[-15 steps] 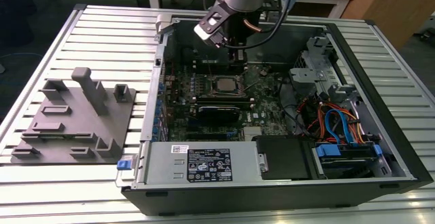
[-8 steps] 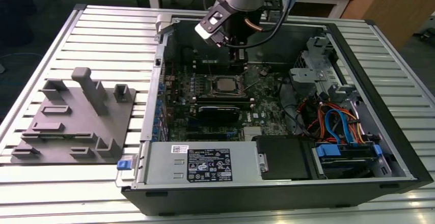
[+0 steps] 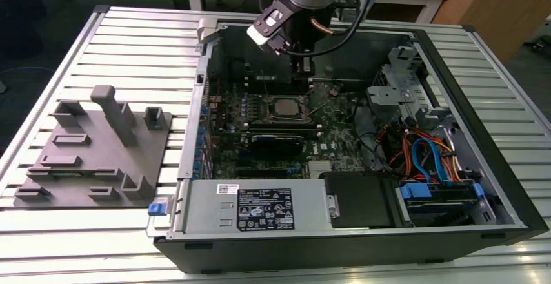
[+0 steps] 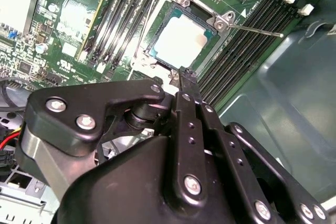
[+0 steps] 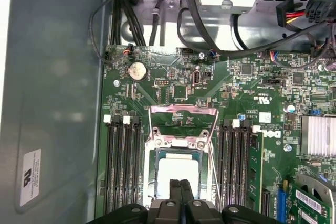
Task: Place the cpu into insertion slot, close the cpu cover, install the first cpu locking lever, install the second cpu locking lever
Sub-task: 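Close the cpu cover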
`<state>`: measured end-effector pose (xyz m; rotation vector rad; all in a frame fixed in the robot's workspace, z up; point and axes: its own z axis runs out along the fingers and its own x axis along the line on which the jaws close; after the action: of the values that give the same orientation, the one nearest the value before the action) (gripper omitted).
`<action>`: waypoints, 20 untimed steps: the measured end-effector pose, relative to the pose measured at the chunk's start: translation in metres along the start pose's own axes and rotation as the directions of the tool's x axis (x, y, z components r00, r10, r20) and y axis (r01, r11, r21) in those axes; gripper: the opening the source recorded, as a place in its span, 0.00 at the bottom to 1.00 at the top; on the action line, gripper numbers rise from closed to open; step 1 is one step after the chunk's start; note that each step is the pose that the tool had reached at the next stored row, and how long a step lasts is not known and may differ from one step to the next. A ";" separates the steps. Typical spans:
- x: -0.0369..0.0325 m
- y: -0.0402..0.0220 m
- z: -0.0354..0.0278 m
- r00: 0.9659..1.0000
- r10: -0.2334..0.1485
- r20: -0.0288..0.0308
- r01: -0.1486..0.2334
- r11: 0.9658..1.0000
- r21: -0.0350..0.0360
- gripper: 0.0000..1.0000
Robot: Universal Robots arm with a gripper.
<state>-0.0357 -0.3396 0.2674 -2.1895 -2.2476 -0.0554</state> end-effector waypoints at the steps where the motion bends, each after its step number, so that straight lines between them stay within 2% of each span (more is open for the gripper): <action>1: 0.0000 0.0000 -0.0002 1.000 0.000 0.000 0.000 1.000 0.000 0.10; 3: 0.0000 0.0002 -0.0003 1.000 0.001 0.000 -0.001 1.000 0.001 0.10; 7: 0.0000 0.0017 -0.0004 1.000 0.007 0.000 -0.007 1.000 0.016 0.10; 8: -0.0001 0.0019 -0.0004 1.000 0.008 0.000 -0.008 1.000 0.017 0.10; 20: -0.0001 0.0041 -0.0003 1.000 0.008 0.000 -0.008 1.000 0.017 0.10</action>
<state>-0.0316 -0.3396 0.2678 -2.1902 -2.2306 -0.0358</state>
